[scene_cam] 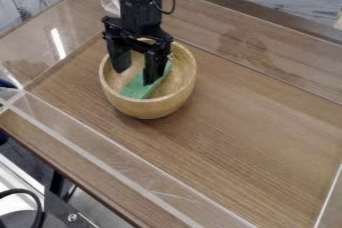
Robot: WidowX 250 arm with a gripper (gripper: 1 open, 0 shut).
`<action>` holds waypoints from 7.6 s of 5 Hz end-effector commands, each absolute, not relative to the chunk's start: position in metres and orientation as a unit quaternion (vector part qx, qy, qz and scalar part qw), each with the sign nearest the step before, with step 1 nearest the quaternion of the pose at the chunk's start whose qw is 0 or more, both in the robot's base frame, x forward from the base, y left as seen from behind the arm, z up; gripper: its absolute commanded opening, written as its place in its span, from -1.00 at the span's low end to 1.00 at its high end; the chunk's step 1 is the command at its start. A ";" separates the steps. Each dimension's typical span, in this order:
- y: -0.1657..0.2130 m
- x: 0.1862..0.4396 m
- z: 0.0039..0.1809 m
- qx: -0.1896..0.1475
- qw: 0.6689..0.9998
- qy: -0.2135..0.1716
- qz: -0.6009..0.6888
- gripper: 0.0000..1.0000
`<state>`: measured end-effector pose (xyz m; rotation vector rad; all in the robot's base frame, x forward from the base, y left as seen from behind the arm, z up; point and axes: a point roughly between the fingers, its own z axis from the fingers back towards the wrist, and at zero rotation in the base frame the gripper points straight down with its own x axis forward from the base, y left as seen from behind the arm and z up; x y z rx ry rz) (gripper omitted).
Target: Remove the green block from inside the brown bowl and put it on the table
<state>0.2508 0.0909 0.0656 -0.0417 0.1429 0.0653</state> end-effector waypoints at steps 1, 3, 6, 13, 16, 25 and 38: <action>0.097 0.261 0.078 -0.015 0.998 0.044 0.036 1.00; 0.097 0.264 0.079 -0.019 0.998 0.040 0.035 1.00; 0.098 0.265 0.074 -0.023 0.998 0.039 0.037 1.00; 0.081 0.270 0.091 -0.031 0.999 0.016 0.021 -1.00; 0.031 0.286 0.151 -0.053 0.998 -0.028 -0.027 -1.00; 0.093 0.268 0.044 -0.008 1.000 0.026 0.014 -1.00; -0.038 0.276 0.033 -0.041 0.991 0.017 -0.126 -1.00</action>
